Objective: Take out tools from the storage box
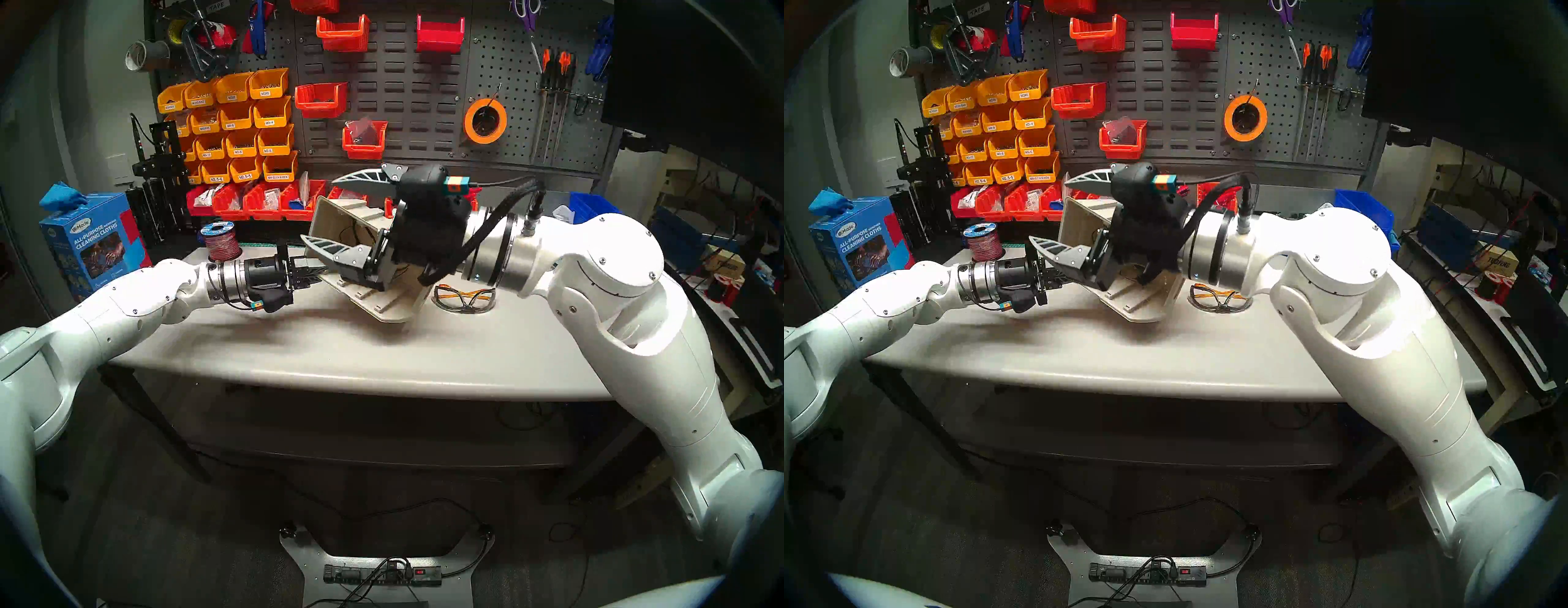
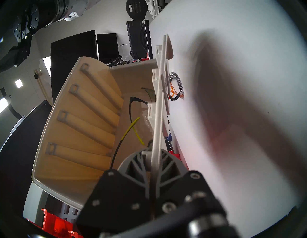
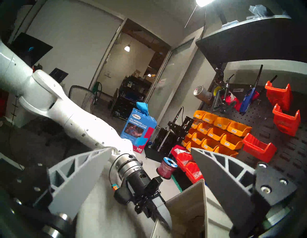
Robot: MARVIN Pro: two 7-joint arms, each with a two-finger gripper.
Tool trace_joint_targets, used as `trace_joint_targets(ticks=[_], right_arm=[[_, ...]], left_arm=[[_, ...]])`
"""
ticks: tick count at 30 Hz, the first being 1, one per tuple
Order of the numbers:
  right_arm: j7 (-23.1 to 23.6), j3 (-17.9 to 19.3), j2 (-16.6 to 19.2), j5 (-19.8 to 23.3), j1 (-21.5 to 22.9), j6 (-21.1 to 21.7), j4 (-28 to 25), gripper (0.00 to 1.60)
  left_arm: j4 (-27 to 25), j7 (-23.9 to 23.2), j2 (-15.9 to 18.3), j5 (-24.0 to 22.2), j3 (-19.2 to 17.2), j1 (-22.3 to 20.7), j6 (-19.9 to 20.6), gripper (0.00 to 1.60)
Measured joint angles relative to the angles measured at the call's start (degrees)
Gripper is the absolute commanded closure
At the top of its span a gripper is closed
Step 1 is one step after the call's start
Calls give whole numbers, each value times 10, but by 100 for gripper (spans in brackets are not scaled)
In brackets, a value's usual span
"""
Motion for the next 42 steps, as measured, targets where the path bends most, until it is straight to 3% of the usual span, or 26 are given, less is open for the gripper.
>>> trace_joint_targets(ticks=[6, 13, 22, 31, 42], right_arm=[[32, -7, 20, 0, -14, -5, -4, 0], [47, -25, 43, -44, -24, -18, -6, 0], [20, -48, 56, -127, -24, -21, -4, 0], [-34, -74, 48, -195, -21, 5, 3, 0], [-39, -125, 58, -296, 0, 9, 11, 0]], left_arm=[[4, 13, -2, 2, 14, -8, 0, 160], [11, 30, -4, 5, 33, -19, 0, 160], [17, 38, -6, 8, 53, -30, 0, 160], [21, 39, -8, 8, 65, -40, 0, 160], [23, 39, -9, 8, 75, -48, 0, 160]])
